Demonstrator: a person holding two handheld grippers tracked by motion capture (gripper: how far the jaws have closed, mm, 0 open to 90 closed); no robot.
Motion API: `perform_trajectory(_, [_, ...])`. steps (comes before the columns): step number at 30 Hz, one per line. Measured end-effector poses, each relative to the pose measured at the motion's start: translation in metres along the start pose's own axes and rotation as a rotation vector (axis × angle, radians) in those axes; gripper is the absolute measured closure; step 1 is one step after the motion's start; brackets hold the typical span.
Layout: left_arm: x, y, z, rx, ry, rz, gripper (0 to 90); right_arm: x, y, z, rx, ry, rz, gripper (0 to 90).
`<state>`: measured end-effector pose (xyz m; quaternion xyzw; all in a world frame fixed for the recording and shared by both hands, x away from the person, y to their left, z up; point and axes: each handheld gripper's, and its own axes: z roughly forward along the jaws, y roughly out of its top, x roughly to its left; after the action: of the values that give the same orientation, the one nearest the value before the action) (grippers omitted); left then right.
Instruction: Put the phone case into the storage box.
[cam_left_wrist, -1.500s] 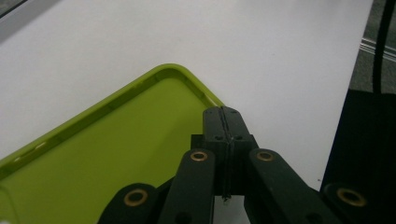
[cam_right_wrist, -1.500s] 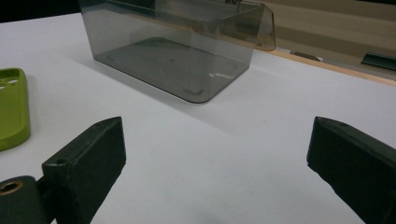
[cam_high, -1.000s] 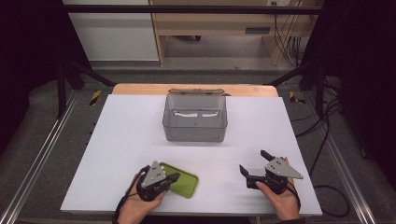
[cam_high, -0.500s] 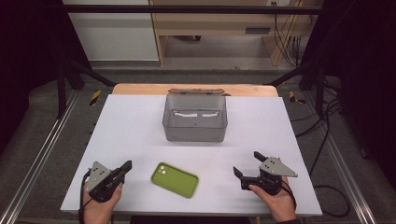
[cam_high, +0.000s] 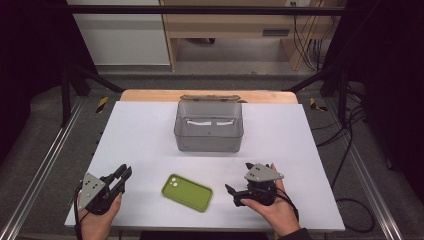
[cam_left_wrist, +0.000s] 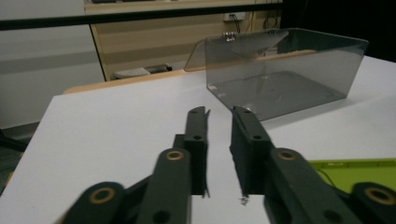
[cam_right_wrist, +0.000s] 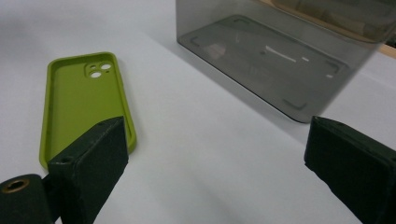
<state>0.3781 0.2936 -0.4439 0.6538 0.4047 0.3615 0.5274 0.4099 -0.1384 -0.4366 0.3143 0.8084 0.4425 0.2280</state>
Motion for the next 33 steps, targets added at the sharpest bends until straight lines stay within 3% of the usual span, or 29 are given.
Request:
perform_trajectory(3, [0.0, 0.0, 0.0, -0.018, 0.018, -0.006, 59.8, 0.005, 0.006, 0.004, 0.02, 0.017, -0.014, 6.7])
perform_trajectory(5, [0.0, 0.0, 0.001, -0.056, 0.023, -0.03, 40.8, 0.012, 0.014, 0.009, 0.044, 0.046, -0.028, 6.8])
perform_trajectory(8, [0.001, 0.0, 0.003, -0.068, 0.023, -0.049, 23.5, 0.021, 0.022, 0.011, 0.073, 0.062, -0.047, 6.9])
perform_trajectory(9, [0.001, 0.0, 0.004, -0.067, 0.025, -0.058, 23.5, 0.021, 0.022, 0.011, 0.073, 0.062, -0.047, 6.9])
perform_trajectory(10, [0.001, 0.0, 0.005, -0.072, 0.029, -0.07, 16.0, 0.025, 0.026, 0.013, 0.093, 0.073, -0.056, 6.9])
perform_trajectory(12, [0.001, 0.0, 0.006, -0.071, 0.032, -0.071, 11.1, 0.029, 0.029, 0.014, 0.108, 0.085, -0.062, 7.2])
perform_trajectory(17, [0.001, 0.0, 0.007, -0.074, 0.017, -0.086, 5.0, 0.036, 0.033, 0.02, 0.158, 0.115, -0.063, 7.7])
perform_trajectory(24, [-0.001, -0.002, 0.009, -0.066, 0.001, -0.077, 3.9, 0.051, 0.035, 0.029, 0.175, 0.164, -0.089, 7.6])
perform_trajectory(30, [-0.003, -0.001, 0.008, -0.07, 0.0, -0.078, 1.4, 0.075, 0.037, 0.039, 0.204, 0.24, -0.142, 11.2])
perform_trajectory(33, [-0.004, -0.001, 0.009, -0.067, -0.01, -0.072, 1.4, 0.082, 0.036, 0.042, 0.221, 0.257, -0.156, 11.8])
